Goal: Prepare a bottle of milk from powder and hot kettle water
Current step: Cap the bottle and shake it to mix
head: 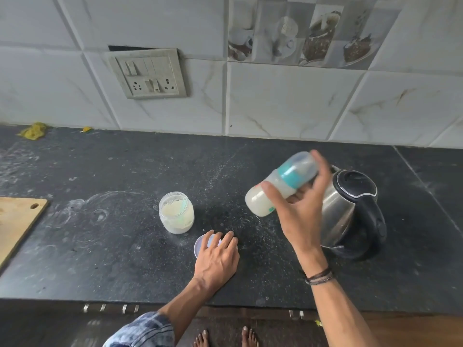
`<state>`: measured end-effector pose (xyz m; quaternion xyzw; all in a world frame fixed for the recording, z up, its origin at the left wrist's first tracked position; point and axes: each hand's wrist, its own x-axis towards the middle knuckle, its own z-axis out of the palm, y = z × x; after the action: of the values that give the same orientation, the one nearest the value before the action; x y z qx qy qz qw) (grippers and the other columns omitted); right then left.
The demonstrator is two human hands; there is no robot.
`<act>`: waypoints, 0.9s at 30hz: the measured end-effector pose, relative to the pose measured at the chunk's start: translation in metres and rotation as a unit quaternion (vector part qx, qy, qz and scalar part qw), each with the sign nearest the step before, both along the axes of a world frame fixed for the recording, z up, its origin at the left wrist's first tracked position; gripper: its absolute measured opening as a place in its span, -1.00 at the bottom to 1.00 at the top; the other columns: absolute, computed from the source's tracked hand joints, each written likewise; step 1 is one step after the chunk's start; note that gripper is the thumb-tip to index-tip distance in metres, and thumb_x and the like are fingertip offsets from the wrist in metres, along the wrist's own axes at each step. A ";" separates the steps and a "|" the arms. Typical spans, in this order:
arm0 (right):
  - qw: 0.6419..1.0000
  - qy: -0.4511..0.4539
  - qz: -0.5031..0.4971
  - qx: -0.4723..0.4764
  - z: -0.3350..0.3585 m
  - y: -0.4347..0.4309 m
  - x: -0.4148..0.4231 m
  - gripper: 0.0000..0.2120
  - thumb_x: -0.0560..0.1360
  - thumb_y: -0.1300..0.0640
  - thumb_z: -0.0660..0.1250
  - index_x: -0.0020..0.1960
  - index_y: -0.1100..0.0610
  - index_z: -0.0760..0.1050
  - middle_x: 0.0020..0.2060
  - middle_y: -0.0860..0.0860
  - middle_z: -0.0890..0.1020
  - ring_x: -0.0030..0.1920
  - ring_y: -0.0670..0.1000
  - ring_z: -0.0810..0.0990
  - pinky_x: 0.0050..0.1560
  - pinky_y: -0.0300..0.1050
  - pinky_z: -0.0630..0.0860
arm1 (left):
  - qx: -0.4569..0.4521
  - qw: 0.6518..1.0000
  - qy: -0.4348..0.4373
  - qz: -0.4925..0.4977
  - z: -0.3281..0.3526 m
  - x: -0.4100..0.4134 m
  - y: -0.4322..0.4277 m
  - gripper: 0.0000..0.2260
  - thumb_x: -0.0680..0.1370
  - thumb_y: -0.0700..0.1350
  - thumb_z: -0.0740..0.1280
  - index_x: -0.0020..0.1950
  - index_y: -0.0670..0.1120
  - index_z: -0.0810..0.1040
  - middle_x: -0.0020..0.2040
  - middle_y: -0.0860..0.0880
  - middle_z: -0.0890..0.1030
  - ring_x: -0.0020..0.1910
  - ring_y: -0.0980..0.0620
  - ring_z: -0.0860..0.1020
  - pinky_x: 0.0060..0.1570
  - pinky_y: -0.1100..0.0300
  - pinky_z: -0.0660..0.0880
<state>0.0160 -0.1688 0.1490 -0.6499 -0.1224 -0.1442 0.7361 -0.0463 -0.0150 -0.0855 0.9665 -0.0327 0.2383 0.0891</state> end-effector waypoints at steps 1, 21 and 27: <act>0.999 -0.024 -0.024 0.027 0.004 -0.003 0.001 -0.10 0.43 0.28 0.61 0.55 0.00 0.13 0.35 0.10 0.51 0.11 -0.01 0.70 0.06 -0.15 0.65 | -0.001 1.000 -0.001 -0.001 -0.001 0.001 0.000 -0.83 0.61 -0.07 0.26 0.04 -0.06 0.63 0.13 0.02 0.65 -0.03 -0.09 0.60 0.32 -0.12 0.42; 0.982 -0.108 -0.144 0.053 0.009 0.005 0.000 -0.13 0.50 0.26 0.57 0.56 0.15 0.04 0.28 -0.29 0.57 0.14 -0.08 0.69 0.07 -0.20 0.64 | -0.027 0.999 0.017 -0.009 -0.004 0.003 0.002 -0.82 0.62 -0.06 0.24 0.08 -0.06 0.62 0.13 0.02 0.65 0.01 -0.09 0.59 0.35 -0.13 0.39; 0.998 -0.002 -0.060 -0.008 0.006 0.012 -0.004 -0.13 0.43 0.29 0.62 0.53 -0.02 0.18 0.31 0.01 0.55 0.06 -0.04 0.73 0.02 -0.24 0.63 | -0.020 0.999 0.022 -0.012 -0.006 0.002 0.003 -0.80 0.62 -0.06 0.24 0.10 -0.06 0.64 0.16 0.01 0.66 0.03 -0.11 0.61 0.34 -0.14 0.42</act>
<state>0.0117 -0.1569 0.1554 -0.6618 -0.0854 -0.1884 0.7206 -0.0445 -0.0124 -0.0915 0.9690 -0.0376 0.2169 0.1123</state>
